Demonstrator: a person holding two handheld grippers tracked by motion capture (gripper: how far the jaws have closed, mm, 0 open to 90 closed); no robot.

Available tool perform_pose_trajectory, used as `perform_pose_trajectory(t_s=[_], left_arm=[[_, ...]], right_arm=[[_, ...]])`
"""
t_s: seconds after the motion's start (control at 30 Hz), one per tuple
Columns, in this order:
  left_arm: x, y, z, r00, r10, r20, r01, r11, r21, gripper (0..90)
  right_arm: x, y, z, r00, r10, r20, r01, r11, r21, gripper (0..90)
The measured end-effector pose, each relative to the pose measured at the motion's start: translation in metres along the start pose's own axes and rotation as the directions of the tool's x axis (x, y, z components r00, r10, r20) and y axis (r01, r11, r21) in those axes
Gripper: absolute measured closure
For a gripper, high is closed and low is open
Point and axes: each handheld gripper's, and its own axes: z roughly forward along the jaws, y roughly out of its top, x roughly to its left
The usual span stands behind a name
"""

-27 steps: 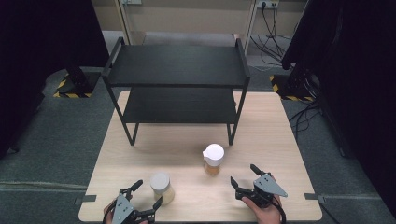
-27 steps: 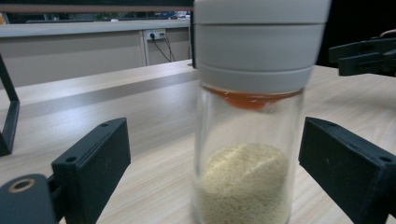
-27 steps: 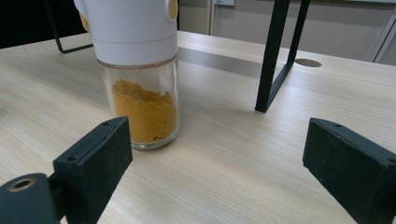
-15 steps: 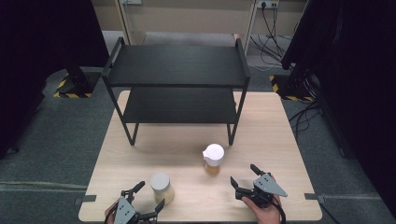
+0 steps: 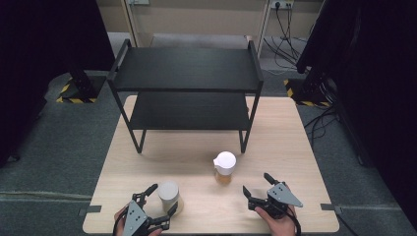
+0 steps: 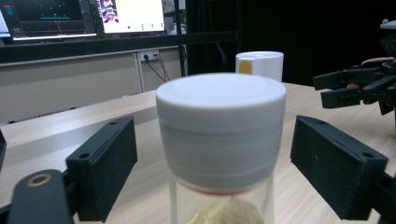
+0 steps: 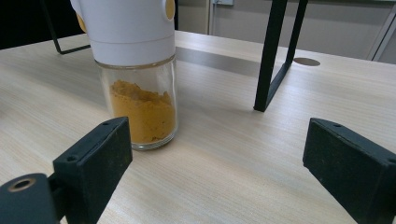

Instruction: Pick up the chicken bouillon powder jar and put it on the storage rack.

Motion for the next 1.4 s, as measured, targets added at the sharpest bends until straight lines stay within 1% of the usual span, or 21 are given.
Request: perform_pose_trajectory(t_s=[0.1,0.3,0.43,0.53,0.63,0.67,0.73,0.8,0.97,1.3,1.4], left_arm=[[0.000,0.004,0.004,0.9999,0.013,-0.001,-0.013,0.9999,0.005,17.8],[0.001,0.003,0.006,0.9998,0.017,-0.007,-0.017,0.9998,0.007,23.2],[0.002,0.003,0.008,0.9999,0.017,-0.001,-0.017,0.9999,0.005,24.6],[0.002,0.006,0.011,0.9995,0.030,0.009,-0.030,0.9995,0.007,26.2],[0.001,0.007,0.013,0.9994,0.033,0.008,-0.034,0.9994,0.005,26.2],[0.001,0.007,0.014,0.9995,0.030,0.010,-0.030,0.9996,0.002,26.9],[0.001,0.008,0.015,0.9993,0.036,0.010,-0.036,0.9993,-0.003,30.4],[0.000,0.009,0.016,0.9993,0.035,0.010,-0.035,0.9994,-0.001,31.9],[0.000,0.008,0.017,0.9998,0.016,0.010,-0.016,0.9999,-0.006,32.8],[-0.006,0.010,0.018,0.9999,0.012,-0.009,-0.012,0.9999,0.002,33.3],[-0.006,0.011,0.018,0.9999,0.014,-0.002,-0.014,0.9999,0.003,33.4]], right_arm=[[0.000,0.000,0.000,1.0000,0.002,0.000,-0.002,1.000,0.000,8.4],[0.000,0.000,0.000,1.0000,0.000,0.002,0.000,1.000,0.001,8.5],[0.000,0.000,0.000,1.0000,0.003,0.002,-0.003,1.000,0.000,8.5],[0.000,0.000,0.000,1.0000,0.002,0.002,-0.002,1.000,0.002,8.5],[0.000,0.000,0.000,1.0000,0.002,0.002,-0.002,1.000,0.001,8.5],[0.000,0.000,0.000,1.0000,0.002,0.002,-0.002,1.000,0.001,8.5],[0.000,0.000,0.000,1.0000,0.002,0.002,-0.002,1.000,0.000,8.5],[0.000,0.000,0.000,1.0000,0.001,0.002,-0.001,1.000,0.000,8.5],[0.001,0.000,0.000,1.0000,0.000,0.002,0.000,1.000,0.000,8.5],[0.001,-0.001,0.000,1.0000,0.007,0.003,-0.007,1.000,-0.003,8.5],[0.000,-0.001,0.000,0.9999,0.012,0.002,-0.012,1.000,-0.005,8.5]])
